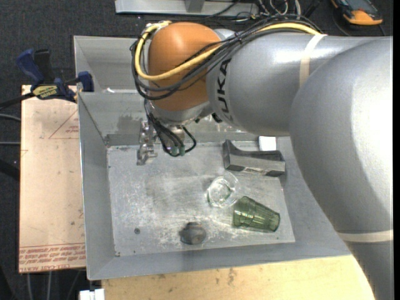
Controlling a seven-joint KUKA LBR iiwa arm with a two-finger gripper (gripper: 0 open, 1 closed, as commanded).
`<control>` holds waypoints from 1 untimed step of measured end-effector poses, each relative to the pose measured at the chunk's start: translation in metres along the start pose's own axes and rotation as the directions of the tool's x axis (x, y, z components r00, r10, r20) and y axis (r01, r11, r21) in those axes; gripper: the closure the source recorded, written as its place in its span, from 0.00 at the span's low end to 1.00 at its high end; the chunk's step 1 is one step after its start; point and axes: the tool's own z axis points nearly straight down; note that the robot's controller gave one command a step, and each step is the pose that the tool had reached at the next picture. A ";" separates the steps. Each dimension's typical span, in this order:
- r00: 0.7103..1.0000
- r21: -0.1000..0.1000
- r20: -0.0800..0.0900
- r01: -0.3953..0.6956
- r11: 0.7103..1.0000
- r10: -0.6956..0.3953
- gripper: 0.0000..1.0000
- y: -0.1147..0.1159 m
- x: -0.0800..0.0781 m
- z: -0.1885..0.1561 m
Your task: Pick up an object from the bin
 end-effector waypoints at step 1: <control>0.977 0.000 0.000 0.212 0.977 -0.212 1.00 0.014 -0.009 0.016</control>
Offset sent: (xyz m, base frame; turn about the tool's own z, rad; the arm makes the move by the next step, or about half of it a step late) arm 0.0035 -0.0116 -0.0475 0.2612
